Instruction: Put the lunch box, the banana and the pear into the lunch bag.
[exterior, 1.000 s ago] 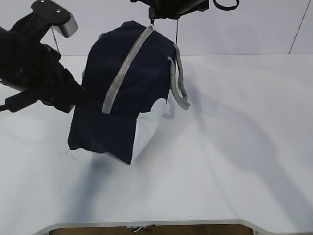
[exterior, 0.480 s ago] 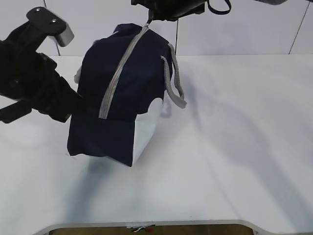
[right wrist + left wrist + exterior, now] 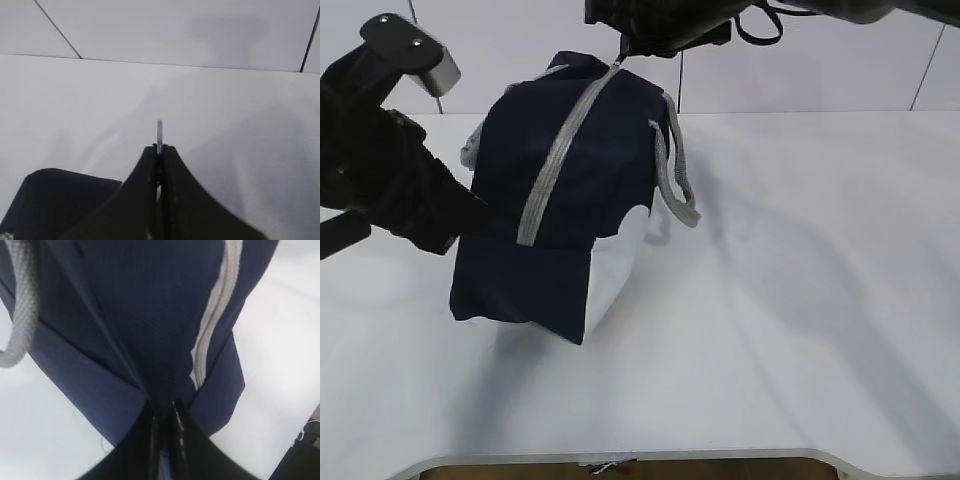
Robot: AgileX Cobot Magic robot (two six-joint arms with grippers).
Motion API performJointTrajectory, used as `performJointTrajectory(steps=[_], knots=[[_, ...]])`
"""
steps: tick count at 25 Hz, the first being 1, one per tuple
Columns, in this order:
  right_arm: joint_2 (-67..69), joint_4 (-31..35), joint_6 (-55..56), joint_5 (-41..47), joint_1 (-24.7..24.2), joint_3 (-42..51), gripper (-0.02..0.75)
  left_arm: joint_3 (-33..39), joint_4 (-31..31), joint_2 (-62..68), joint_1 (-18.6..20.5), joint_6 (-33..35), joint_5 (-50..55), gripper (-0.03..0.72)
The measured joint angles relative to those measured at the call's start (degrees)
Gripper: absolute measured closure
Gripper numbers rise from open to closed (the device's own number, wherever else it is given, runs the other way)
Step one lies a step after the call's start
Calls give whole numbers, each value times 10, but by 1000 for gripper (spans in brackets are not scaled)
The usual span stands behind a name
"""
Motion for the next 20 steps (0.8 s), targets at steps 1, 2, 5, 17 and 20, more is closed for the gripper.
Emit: performJointTrajectory(steps=[1, 2, 5, 17, 20], knots=[[0, 4, 0, 1, 0, 0, 725, 0, -6, 0, 0, 0, 0, 689], [0, 7, 0, 2, -1, 0, 725, 0, -13, 0, 0, 0, 0, 689], [0, 24, 0, 14, -1, -1, 725, 0, -46, 8, 0, 0, 6, 671], [0, 142, -76, 49, -3, -1, 725, -6, -104, -19, 12, -34, 44, 304], [0, 155, -88, 50, -3, -1, 725, -39, -104, -24, 43, -76, 93, 303]])
